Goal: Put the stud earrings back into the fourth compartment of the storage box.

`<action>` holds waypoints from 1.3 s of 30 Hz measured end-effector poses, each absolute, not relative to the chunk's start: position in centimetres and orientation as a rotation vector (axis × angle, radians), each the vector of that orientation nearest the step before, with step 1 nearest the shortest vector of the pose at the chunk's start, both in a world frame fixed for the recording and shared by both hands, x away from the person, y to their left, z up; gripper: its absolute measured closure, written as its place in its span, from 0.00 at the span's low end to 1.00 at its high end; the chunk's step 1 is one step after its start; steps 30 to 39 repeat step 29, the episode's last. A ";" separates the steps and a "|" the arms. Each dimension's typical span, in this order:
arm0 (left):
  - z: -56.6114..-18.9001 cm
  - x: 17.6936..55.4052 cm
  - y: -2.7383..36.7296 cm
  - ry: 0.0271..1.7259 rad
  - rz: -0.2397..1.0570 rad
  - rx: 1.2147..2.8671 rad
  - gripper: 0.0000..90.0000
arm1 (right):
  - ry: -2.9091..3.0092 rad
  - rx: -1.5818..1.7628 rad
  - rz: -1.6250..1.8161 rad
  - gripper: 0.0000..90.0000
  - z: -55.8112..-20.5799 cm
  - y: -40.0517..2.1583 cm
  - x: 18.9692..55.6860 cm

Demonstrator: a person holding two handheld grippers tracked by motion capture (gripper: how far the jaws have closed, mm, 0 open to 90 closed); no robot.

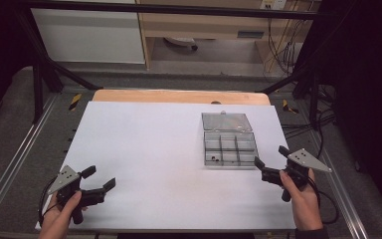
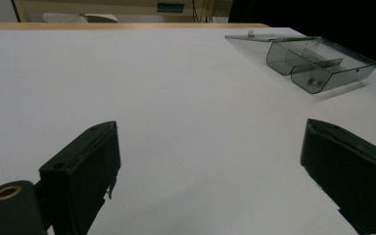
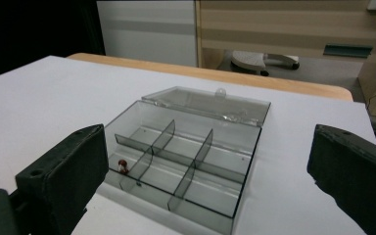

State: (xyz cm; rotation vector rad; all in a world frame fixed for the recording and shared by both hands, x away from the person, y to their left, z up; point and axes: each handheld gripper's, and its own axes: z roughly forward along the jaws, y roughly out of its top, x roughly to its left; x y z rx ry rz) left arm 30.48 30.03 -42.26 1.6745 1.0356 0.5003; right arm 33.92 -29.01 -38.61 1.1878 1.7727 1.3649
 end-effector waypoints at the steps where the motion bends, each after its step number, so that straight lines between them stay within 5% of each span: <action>1: -42.3 30.5 30.0 1.034 0.502 1.678 0.09 | 1.776 1.190 1.364 0.02 -38.9 -29.1 33.8; 39: -42.2 30.8 29.2 1.009 0.471 1.702 0.08 | 1.984 1.312 1.267 0.03 -44.7 -28.5 34.6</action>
